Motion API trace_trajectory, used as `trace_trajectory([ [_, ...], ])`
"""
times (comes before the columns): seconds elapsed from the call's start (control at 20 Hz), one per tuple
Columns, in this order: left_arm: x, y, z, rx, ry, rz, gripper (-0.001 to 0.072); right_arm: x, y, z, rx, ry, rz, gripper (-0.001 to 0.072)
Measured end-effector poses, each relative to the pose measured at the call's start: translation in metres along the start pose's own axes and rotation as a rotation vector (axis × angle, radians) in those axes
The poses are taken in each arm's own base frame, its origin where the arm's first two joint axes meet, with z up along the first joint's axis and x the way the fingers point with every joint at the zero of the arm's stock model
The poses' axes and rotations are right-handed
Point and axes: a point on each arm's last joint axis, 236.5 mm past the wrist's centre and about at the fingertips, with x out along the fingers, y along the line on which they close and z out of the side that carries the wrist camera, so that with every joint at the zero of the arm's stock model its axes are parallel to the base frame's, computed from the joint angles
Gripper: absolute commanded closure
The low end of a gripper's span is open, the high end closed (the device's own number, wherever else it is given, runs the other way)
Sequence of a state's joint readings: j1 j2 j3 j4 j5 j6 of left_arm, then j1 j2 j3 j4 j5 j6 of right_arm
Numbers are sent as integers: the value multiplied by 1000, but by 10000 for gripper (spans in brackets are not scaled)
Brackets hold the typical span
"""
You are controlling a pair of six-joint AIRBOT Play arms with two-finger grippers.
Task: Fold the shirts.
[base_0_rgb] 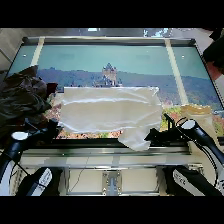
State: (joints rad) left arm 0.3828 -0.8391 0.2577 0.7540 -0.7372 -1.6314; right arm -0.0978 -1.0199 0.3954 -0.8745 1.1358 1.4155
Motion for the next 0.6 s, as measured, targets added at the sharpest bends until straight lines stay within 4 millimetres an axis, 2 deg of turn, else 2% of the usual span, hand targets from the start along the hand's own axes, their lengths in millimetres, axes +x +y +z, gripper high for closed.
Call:
trace_trajectory([
  [0.15,-2,-2,0,6,-3,-8,693,6,15,1,-45,-17,19,700],
  [0.25,-6,-8,2,21,-14,-20,693,-2,30,2,-112,-28,39,700],
  [0.45,-30,-19,13,189,-70,5,694,-42,49,0,-282,-65,-17,701],
  [0.6,-55,-31,25,356,-117,50,696,-75,64,15,-358,-165,-62,701],
])
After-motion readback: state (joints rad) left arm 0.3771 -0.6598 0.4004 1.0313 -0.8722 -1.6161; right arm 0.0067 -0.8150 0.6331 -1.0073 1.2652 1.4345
